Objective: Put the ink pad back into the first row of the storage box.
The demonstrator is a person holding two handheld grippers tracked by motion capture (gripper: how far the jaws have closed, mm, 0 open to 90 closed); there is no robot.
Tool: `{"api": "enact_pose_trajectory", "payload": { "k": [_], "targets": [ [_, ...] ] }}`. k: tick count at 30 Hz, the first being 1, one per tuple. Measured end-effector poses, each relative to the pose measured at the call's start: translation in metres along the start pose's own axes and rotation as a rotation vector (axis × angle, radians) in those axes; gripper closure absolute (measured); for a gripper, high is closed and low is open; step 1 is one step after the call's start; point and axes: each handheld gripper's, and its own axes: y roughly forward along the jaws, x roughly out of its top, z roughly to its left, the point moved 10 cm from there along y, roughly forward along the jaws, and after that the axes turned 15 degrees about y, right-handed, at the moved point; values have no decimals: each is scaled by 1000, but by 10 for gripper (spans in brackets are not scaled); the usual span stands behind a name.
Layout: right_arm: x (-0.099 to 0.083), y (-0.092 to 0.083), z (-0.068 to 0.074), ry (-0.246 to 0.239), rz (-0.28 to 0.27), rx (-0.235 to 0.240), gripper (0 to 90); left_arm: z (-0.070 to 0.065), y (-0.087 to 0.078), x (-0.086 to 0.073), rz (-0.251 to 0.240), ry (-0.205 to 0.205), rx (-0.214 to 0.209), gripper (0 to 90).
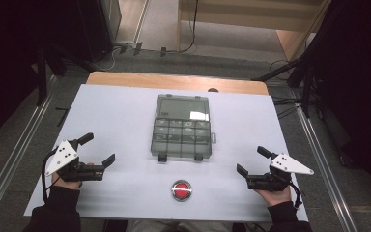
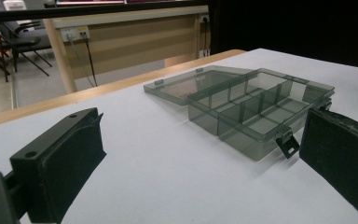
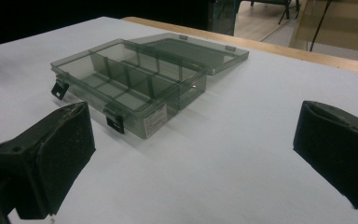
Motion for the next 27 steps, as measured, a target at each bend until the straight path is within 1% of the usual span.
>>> {"api": "enact_pose_trajectory", "payload": {
  "k": [6,14,19,23,27],
  "targets": [
    [-3,4,8,-10,21,20,0,-1,1,-1,6,1,-6,0],
    [-9,12,21,-44,64,49,0,-2,1,-1,8,3,-11,0],
    [-18,18,28,-58,127,75,0,-2,1,-1,7,3,-11,0],
    [-23,21,35,-83,163,92,0,-2,1,-1,7,3,-12,0],
    [-30,25,40,-101,218,97,0,-3,1,-1,8,6,-14,0]
  ]
}}
